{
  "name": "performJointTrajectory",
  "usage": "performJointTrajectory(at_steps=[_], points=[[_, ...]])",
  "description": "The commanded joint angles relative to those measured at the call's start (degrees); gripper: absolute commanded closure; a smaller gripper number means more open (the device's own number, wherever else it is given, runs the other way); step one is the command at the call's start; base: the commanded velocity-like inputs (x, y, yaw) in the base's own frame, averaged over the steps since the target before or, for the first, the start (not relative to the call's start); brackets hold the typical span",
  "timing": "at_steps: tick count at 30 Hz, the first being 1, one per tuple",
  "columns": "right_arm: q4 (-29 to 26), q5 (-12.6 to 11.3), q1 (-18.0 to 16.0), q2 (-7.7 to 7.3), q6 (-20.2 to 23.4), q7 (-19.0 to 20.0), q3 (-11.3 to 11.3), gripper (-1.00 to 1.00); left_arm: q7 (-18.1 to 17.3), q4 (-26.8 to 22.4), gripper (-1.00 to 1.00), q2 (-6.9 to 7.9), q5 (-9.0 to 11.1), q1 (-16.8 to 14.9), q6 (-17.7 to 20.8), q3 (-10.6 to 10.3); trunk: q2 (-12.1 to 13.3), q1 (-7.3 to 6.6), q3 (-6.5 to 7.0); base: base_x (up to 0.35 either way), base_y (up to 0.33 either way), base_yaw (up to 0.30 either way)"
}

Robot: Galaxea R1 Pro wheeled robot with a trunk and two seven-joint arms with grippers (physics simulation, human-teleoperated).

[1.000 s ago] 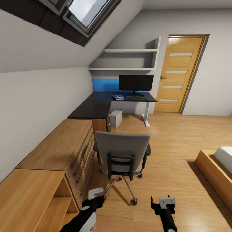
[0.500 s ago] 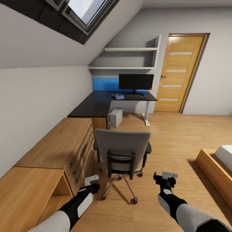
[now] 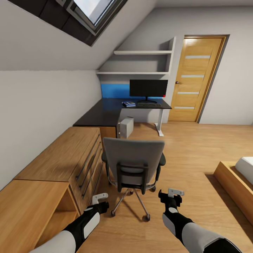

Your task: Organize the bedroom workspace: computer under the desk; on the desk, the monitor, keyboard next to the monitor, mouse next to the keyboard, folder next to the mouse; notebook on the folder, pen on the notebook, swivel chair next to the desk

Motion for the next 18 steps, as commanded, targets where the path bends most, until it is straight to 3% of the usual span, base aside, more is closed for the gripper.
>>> performJointTrajectory(at_steps=[1, 7, 18], points=[[0.06, -0.55, -0.05, 0.0, -0.27, -0.12, 0.49, -1.0, 0.51, -0.12, -1.0, 0.04, 0.36, -0.03, -0.12, -0.51, -0.45, 0.22, -0.24, 0.0, 0.0, 0.0], [0.01, -0.58, -0.04, 0.08, -1.18, -0.08, 0.46, -1.0, 0.55, -0.11, -1.0, -0.02, 0.35, -0.02, -2.29, -0.6, -2.86, 1.54, -1.32, 0.0, 0.0, 0.0], [0.18, -0.59, -0.04, 0.17, -5.07, 0.02, 0.5, -1.0, 0.55, -0.1, -1.0, -0.07, 0.35, -0.04, -2.6, -0.64, -7.27, 3.96, -3.29, 0.0, 0.0, 0.0]])
